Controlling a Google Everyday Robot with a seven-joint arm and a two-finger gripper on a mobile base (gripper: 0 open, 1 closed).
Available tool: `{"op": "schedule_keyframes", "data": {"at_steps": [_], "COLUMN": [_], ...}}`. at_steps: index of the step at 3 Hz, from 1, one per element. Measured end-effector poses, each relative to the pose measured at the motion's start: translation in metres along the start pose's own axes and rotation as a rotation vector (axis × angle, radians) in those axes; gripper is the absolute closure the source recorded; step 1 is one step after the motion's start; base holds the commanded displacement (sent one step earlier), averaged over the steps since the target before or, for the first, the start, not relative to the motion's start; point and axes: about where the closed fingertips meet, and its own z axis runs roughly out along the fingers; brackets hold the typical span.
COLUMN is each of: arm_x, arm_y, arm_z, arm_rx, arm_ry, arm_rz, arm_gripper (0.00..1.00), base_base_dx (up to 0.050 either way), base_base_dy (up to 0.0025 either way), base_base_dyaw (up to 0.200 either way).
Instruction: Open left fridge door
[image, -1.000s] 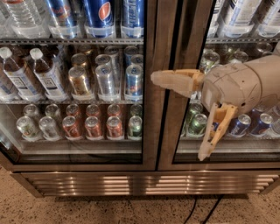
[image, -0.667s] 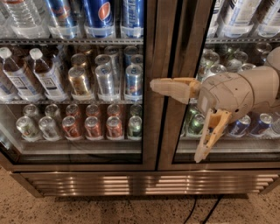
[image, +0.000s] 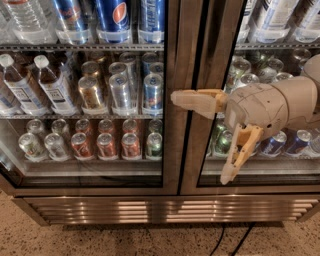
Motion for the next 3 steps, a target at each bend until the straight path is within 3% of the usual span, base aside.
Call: {"op": "schedule_keyframes", "data": {"at_steps": [3], "arm_x": [0.0], "arm_y": [-0.0029], "arm_z": [0.002], "arm_rx": [0.002], "arm_ry": [-0.001], "arm_rz": [0.024], "arm_gripper": [0.0], "base_base_dx": [0.0], "base_base_dy": [0.0], "base_base_dyaw": [0.0]}}
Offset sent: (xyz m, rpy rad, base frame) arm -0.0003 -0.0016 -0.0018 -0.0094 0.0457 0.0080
